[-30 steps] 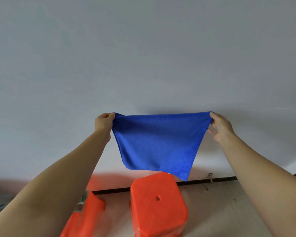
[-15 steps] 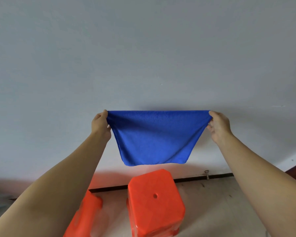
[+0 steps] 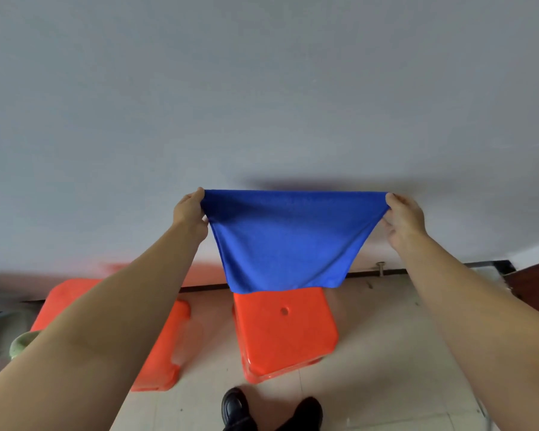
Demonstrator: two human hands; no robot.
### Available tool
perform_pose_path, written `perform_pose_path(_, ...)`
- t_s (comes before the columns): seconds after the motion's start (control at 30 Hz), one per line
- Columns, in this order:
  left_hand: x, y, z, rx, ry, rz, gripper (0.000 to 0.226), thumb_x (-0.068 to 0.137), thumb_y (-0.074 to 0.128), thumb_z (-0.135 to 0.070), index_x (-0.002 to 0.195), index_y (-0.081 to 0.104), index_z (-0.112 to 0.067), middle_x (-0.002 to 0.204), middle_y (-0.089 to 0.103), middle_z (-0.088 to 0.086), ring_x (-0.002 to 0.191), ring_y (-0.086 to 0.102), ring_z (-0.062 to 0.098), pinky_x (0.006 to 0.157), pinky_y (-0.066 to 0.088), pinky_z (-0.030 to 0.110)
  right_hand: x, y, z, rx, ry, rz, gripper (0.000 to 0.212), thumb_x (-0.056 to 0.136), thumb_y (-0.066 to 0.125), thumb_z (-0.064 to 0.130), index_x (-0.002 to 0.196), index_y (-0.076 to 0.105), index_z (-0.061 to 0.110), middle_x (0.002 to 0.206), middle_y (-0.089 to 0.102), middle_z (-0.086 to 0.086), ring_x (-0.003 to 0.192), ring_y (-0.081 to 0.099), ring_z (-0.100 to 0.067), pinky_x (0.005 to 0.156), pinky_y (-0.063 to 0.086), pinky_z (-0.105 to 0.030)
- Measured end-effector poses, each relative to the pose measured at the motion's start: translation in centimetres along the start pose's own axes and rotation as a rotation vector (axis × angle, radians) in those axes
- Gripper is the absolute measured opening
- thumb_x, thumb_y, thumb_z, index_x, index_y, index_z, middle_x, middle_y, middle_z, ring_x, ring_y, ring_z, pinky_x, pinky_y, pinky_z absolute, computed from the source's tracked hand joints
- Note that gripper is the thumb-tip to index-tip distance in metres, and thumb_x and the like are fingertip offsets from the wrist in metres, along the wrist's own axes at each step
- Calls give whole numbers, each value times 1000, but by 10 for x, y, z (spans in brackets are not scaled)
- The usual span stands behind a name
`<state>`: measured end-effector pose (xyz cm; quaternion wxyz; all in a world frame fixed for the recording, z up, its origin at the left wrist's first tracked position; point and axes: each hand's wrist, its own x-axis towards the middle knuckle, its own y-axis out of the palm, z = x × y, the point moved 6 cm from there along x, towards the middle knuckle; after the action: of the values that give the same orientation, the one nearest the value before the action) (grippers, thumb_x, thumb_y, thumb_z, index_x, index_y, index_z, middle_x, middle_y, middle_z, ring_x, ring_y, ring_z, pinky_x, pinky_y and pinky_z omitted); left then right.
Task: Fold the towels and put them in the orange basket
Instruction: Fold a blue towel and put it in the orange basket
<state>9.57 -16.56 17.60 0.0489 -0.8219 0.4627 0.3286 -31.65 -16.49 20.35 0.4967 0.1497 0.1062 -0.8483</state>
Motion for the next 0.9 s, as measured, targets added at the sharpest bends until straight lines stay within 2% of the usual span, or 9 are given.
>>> perform_pose_path(0.1,4,7,-2,-37,5,19,13,94,54,-17,81,55,-14,81,55,1,72,53,15,73,46,28,3,2,4,25,1,-5,21,93,52,13,73,55,18,78,55,1,73,52,-14,70,43,-29)
perform_pose_path(0.2,2,6,4,-11,-8,44,12,93,54,-18,81,55,-15,80,55,2,74,53,15,69,47,28,-2,-4,3,29,32,-26,17,94,51,13,79,56,19,84,58,0,76,57,-13,70,47,-26)
perform_pose_path(0.33,-15,-2,21,65,-23,48,12,92,53,-17,80,55,-16,80,55,2,76,54,17,73,48,30,-16,-17,-10,8,91,-72,17,93,48,9,81,55,18,84,57,2,75,56,-9,82,47,-30)
perform_pose_path(0.43,-27,-14,39,98,-37,34,13,89,52,-14,77,54,-16,76,54,1,72,53,15,72,47,29,-27,-31,-32,-23,147,-115,9,92,49,12,92,57,16,92,59,1,85,57,-12,88,46,-31)
perform_pose_path(0.47,-29,-20,48,109,-45,24,14,89,51,-13,75,54,-16,74,53,1,70,52,15,71,47,28,-30,-36,-42,-40,167,-124,9,91,49,13,94,57,16,94,59,1,88,56,-13,89,46,-32)
perform_pose_path(0.53,-32,-38,71,119,-72,-5,16,88,51,-12,73,54,-16,71,51,2,67,51,15,68,45,27,-39,-47,-66,-66,215,-129,10,91,50,14,86,57,18,92,59,-1,87,57,-14,88,46,-32)
perform_pose_path(0.67,-40,-83,133,185,-144,-60,21,89,50,-10,69,53,-17,71,49,4,68,48,16,62,40,27,-60,-71,-129,-133,312,-140,16,92,50,13,80,53,22,104,55,-7,91,55,-16,86,43,-32)
perform_pose_path(0.8,-51,-129,198,265,-239,-127,23,90,51,-8,68,52,-16,70,47,3,69,46,14,66,39,27,-80,-95,-199,-260,423,-154,13,90,50,12,79,53,16,95,51,-11,79,51,-19,91,45,-37)
perform_pose_path(0.9,-48,-153,236,325,-281,-138,23,90,52,-7,68,53,-14,70,47,4,69,45,16,65,38,26,-87,-107,-241,-318,488,-155,9,90,48,11,83,54,11,88,51,-9,82,49,-20,81,44,-32)
